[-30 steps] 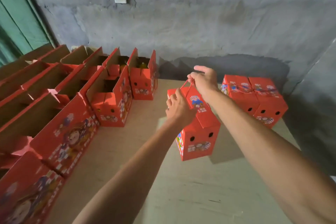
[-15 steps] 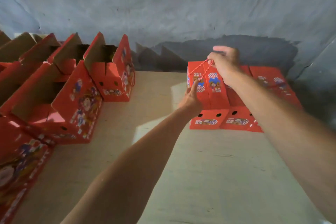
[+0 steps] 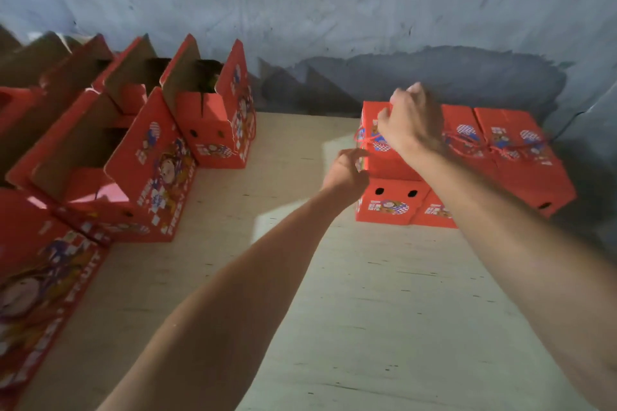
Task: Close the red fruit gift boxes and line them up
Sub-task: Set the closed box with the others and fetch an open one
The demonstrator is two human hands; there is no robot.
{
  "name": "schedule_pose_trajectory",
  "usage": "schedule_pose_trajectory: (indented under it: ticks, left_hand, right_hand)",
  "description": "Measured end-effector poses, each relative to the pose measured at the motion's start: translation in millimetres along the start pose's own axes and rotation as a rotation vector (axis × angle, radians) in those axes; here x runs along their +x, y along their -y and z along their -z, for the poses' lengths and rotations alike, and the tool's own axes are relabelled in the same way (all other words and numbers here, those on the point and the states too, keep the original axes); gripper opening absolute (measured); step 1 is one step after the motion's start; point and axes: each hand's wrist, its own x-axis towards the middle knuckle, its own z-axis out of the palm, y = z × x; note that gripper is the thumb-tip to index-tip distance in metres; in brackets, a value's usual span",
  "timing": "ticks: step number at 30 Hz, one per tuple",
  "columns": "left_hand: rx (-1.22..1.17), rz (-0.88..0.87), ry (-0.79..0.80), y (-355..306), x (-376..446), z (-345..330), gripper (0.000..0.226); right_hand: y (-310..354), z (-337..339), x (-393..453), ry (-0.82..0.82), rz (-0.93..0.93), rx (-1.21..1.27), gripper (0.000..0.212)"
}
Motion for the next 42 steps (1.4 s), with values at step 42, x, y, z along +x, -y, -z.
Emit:
schedule_pose_trajectory:
  ticks: [42]
  left_hand:
    - [0.313,-0.038,-0.353,167.6,118.8,263.0,0.016]
  right_hand:
    - [274.7,-176.0,68.7,0.293,0.485,0.409,0.046]
